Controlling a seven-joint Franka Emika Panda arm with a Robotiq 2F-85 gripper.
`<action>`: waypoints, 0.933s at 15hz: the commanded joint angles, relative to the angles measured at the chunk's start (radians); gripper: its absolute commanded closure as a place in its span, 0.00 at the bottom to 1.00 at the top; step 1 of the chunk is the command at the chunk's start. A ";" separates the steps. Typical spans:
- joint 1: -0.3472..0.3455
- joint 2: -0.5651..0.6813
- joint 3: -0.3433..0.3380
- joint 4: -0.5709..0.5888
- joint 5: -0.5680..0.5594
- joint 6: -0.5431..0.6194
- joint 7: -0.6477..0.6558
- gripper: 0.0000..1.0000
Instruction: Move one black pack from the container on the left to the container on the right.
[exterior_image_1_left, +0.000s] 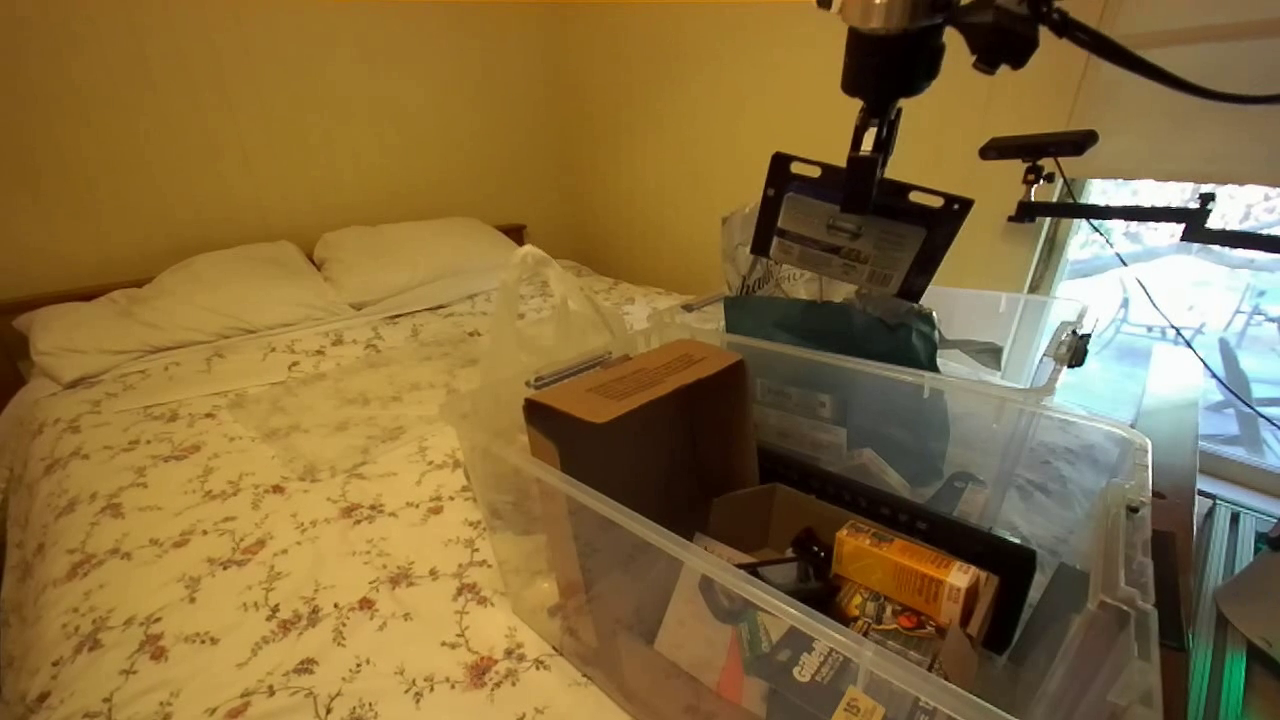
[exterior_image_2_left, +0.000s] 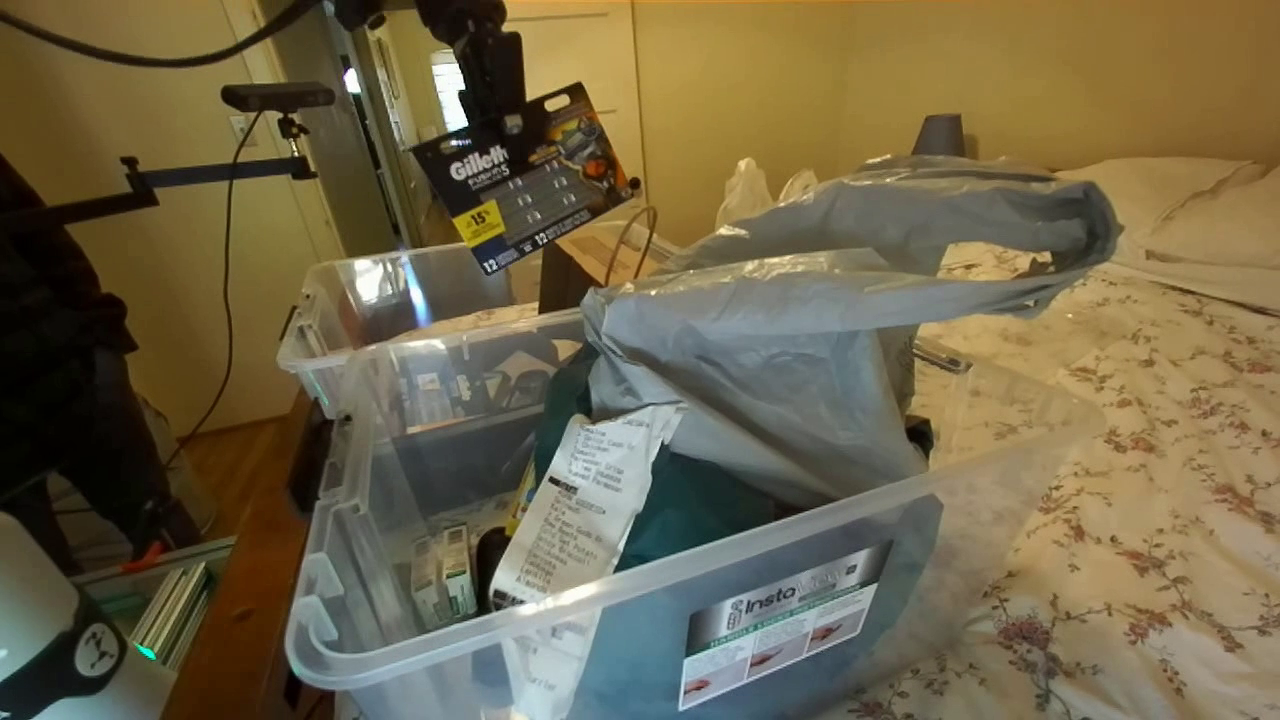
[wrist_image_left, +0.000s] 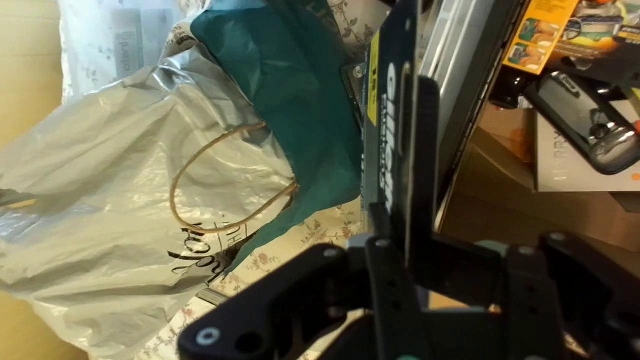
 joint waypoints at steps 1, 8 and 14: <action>-0.029 0.143 0.031 0.098 -0.023 0.025 0.064 0.99; -0.013 0.358 -0.013 0.258 -0.155 0.004 0.060 0.99; -0.004 0.404 -0.069 0.274 -0.157 0.032 0.070 0.97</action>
